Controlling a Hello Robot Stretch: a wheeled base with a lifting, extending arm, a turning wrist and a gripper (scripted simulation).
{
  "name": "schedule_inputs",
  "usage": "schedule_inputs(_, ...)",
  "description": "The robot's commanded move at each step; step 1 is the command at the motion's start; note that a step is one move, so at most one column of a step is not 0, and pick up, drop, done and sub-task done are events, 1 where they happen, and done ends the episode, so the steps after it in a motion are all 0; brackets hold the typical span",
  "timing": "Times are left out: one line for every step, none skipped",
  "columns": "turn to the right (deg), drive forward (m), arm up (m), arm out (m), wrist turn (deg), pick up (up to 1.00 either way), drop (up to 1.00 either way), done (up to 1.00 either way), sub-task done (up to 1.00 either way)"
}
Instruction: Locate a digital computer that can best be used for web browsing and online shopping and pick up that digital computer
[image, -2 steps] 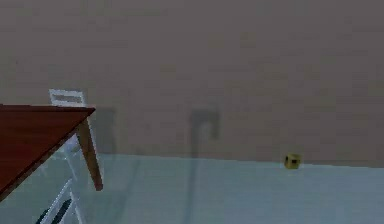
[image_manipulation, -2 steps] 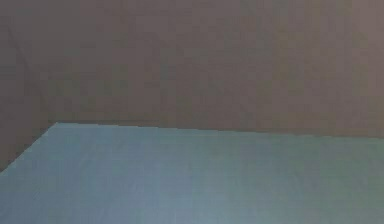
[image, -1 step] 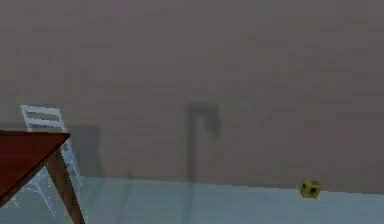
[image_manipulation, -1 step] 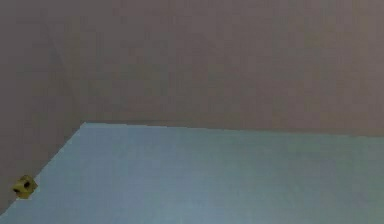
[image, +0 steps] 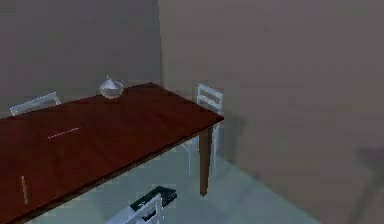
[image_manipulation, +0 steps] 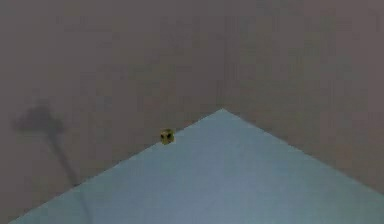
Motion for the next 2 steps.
schedule_inputs(-45.0, 0.00, 0.00, 0.00, 0.0, 0.00, 0.00, 0.00, 0.00)
schedule_inputs(-45.0, 0.00, 0.00, 0.00, 0.0, 0.00, 0.00, 0.00, 0.00)
